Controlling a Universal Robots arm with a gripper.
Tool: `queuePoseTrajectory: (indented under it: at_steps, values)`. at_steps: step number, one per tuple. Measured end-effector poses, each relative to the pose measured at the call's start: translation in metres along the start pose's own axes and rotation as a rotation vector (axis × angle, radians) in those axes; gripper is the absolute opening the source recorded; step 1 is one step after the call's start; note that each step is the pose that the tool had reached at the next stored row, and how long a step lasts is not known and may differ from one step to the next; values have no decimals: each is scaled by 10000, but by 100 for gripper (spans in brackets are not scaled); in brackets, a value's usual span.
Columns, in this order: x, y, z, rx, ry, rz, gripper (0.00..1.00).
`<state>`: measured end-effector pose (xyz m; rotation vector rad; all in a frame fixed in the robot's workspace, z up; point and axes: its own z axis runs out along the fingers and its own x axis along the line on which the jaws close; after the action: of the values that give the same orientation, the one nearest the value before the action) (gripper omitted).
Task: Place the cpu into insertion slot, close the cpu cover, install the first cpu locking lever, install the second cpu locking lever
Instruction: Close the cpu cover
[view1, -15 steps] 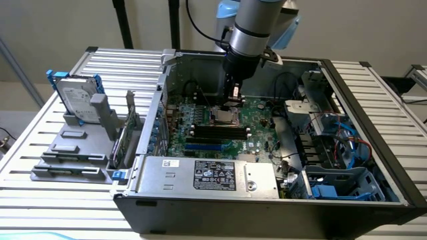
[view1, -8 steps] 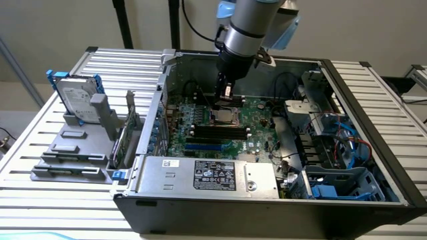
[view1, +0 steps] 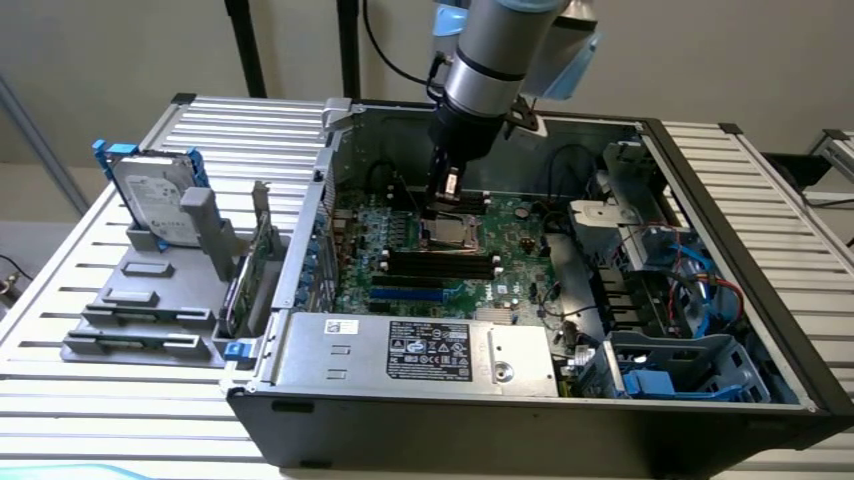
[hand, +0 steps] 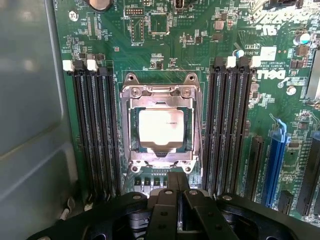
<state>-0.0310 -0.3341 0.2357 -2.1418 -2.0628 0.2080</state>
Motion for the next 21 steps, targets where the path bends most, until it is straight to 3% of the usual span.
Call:
queuePoseTrajectory:
  at_steps: [3,12,15,21]
  values:
    - [0,9,44,1,66,90,11]
    - [-3,25,194,1,150,253,11]
    - [-4,13,228,5,226,274,11]
    - [-5,25,296,15,434,258,11]
